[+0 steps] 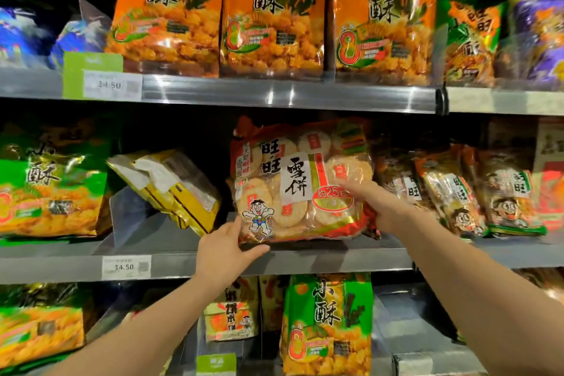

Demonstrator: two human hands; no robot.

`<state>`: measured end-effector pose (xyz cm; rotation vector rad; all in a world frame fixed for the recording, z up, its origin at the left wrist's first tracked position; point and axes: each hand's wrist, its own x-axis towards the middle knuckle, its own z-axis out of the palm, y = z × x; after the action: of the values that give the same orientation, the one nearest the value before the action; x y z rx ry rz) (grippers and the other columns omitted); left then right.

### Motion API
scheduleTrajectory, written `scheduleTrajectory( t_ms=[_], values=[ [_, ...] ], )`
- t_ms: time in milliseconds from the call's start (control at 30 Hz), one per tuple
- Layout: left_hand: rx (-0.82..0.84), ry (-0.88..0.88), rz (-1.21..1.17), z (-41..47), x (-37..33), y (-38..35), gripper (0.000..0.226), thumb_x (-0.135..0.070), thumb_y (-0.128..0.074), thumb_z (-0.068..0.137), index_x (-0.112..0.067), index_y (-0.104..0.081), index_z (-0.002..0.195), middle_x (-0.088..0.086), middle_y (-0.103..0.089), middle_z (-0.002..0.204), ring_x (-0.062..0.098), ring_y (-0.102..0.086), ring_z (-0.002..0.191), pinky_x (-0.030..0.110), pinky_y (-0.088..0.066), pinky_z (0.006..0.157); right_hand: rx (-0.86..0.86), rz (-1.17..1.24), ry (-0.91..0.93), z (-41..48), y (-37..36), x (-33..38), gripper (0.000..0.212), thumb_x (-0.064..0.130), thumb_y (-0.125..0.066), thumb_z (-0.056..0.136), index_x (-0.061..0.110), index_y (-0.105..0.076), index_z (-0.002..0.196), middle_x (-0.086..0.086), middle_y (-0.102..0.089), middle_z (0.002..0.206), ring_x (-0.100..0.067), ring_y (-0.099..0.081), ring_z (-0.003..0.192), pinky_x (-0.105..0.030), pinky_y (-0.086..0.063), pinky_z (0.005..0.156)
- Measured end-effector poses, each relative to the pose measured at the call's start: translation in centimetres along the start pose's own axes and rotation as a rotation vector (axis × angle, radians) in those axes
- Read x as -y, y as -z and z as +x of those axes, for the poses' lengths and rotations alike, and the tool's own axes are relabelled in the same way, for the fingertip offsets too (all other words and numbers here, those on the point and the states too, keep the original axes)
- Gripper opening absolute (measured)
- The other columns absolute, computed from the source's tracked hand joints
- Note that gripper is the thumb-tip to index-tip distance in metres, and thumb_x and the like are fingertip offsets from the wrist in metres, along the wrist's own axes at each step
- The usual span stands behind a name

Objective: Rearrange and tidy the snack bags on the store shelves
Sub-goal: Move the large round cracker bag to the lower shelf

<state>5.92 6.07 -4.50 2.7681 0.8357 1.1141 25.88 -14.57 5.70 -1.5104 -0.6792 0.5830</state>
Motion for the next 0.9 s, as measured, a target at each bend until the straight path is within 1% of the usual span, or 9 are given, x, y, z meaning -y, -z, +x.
scheduleTrajectory(
  t_ms=[33, 133, 200, 267, 333, 533, 667, 767, 900],
  values=[
    [0.002, 0.005, 0.011, 0.1, 0.0, 0.0, 0.083, -0.079, -0.041, 0.070, -0.025, -0.042, 0.133, -0.006, -0.061, 0.119, 0.016, -0.059, 0.105, 0.032, -0.046, 0.081, -0.003, 0.002, 0.015, -0.3, -0.4, -0.2, 0.039, 0.035, -0.074, 0.075, 0.023, -0.060, 0.109, -0.002, -0.075, 0.096, -0.024, -0.070, 0.090, -0.040, -0.057, 0.078],
    [0.082, -0.017, 0.017, 0.3, 0.0, 0.4, 0.085, -0.078, -0.039, 0.073, -0.028, -0.031, 0.141, -0.007, -0.056, 0.126, 0.015, -0.055, 0.113, 0.033, -0.044, 0.085, -0.102, 0.064, 0.059, -1.3, -0.2, -0.8, 0.041, 0.019, -0.074, 0.076, 0.019, -0.057, 0.113, -0.006, -0.074, 0.095, -0.026, -0.071, 0.085, -0.039, -0.059, 0.067],
    [0.179, -0.032, -0.080, 0.6, -0.1, 0.9, 0.080, -0.074, -0.041, 0.075, -0.033, -0.026, 0.143, -0.007, -0.053, 0.131, 0.016, -0.054, 0.113, 0.035, -0.045, 0.088, -0.175, 0.145, 0.071, -2.3, 0.7, -1.0, 0.046, 0.010, -0.073, 0.073, 0.012, -0.056, 0.115, -0.013, -0.071, 0.100, -0.030, -0.071, 0.082, -0.041, -0.058, 0.062],
    [0.210, -0.014, -0.246, 1.0, 0.0, 1.6, 0.068, -0.067, -0.044, 0.079, -0.035, -0.033, 0.138, -0.004, -0.055, 0.128, 0.018, -0.057, 0.105, 0.033, -0.047, 0.081, -0.219, 0.228, 0.088, -3.6, 2.0, -1.3, 0.044, 0.006, -0.070, 0.073, 0.009, -0.056, 0.115, -0.013, -0.072, 0.092, -0.027, -0.072, 0.072, -0.037, -0.057, 0.054],
    [0.186, 0.075, -0.362, 1.6, 0.3, 2.1, 0.062, -0.062, -0.043, 0.084, -0.029, -0.038, 0.136, 0.001, -0.057, 0.126, 0.020, -0.056, 0.106, 0.031, -0.044, 0.080, -0.272, 0.302, 0.104, -5.2, 3.5, -1.8, 0.042, 0.005, -0.065, 0.076, 0.009, -0.055, 0.117, -0.010, -0.072, 0.087, -0.025, -0.072, 0.068, -0.035, -0.057, 0.052],
    [0.313, 0.197, -0.230, 3.5, 0.0, 1.6, 0.061, -0.052, -0.045, 0.088, -0.012, -0.036, 0.132, 0.011, -0.059, 0.116, 0.029, -0.058, 0.100, 0.035, -0.049, 0.079, -0.366, 0.392, 0.102, -9.0, 6.1, -3.8, 0.046, 0.014, -0.060, 0.081, 0.002, -0.053, 0.125, -0.017, -0.065, 0.105, -0.031, -0.066, 0.080, -0.038, -0.056, 0.067],
    [0.395, 0.248, -0.158, 4.9, -1.0, 0.7, 0.085, -0.065, -0.048, 0.080, -0.011, -0.022, 0.141, 0.017, -0.052, 0.128, 0.033, -0.054, 0.113, 0.038, -0.048, 0.087, -0.404, 0.399, 0.148, -9.5, 5.9, -4.0, 0.044, 0.009, -0.056, 0.085, 0.003, -0.048, 0.128, -0.017, -0.063, 0.104, -0.032, -0.062, 0.084, -0.038, -0.057, 0.065],
    [0.472, 0.294, -0.104, 5.8, -1.6, -0.1, 0.094, -0.070, -0.047, 0.077, -0.010, -0.016, 0.142, 0.016, -0.053, 0.128, 0.032, -0.053, 0.114, 0.038, -0.047, 0.088, -0.426, 0.404, 0.154, -9.4, 6.3, -4.4, 0.050, 0.007, -0.059, 0.082, 0.005, -0.046, 0.131, -0.023, -0.059, 0.121, -0.040, -0.060, 0.100, -0.048, -0.051, 0.084],
    [0.510, 0.420, -0.153, 6.8, -2.3, -0.5, 0.106, -0.072, -0.056, 0.069, -0.004, -0.020, 0.141, 0.017, -0.047, 0.134, 0.033, -0.049, 0.119, 0.039, -0.046, 0.092, -0.441, 0.381, 0.131, -9.3, 6.7, -4.9, 0.053, 0.010, -0.063, 0.079, 0.009, -0.047, 0.130, -0.023, -0.059, 0.124, -0.042, -0.058, 0.109, -0.057, -0.043, 0.097]
  ],
)
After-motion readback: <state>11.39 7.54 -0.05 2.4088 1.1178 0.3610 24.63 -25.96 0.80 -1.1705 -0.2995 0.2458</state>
